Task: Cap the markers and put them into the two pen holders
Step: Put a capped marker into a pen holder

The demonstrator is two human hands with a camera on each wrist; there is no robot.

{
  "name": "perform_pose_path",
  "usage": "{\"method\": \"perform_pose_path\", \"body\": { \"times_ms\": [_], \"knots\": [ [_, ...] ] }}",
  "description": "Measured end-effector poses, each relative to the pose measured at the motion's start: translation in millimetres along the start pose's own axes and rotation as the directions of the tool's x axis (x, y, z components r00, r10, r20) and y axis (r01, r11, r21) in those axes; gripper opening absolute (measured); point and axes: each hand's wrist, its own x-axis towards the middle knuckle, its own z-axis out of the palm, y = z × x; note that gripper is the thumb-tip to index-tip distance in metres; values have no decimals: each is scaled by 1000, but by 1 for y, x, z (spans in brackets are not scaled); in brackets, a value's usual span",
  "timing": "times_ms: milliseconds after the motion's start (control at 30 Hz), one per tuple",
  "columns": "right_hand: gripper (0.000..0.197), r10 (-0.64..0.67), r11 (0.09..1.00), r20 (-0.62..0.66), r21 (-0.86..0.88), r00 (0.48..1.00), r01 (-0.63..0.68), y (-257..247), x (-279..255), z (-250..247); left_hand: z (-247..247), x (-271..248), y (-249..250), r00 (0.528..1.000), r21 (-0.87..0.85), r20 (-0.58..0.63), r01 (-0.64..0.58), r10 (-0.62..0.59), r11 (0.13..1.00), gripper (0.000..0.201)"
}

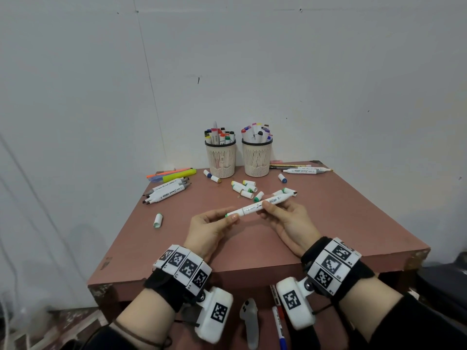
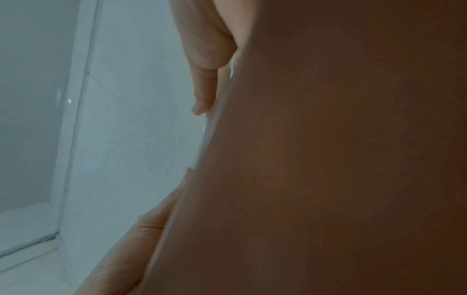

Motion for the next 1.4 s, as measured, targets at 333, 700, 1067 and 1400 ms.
{"method": "perform_pose_path", "body": {
  "times_ms": [333, 700, 1067, 1400],
  "knots": [
    [16, 15, 739, 50, -674, 999, 22, -80, 49, 21, -4, 9, 5, 986, -279, -164, -59, 13, 959, 13],
    [28, 273, -241, 319, -891, 907, 386, -65, 124, 41, -6, 15, 4, 972, -382, -235, -83, -10, 921, 15],
    [27, 484, -449, 299, -722, 822, 527, -32, 165, 56, -6, 20, 7, 962, -425, -263, -50, -70, 904, 4],
    [18, 508, -466, 261, -718, 821, 517, -30, 173, 62, -9, 25, 6, 965, -440, -247, -35, -84, 897, 4]
  ]
}}
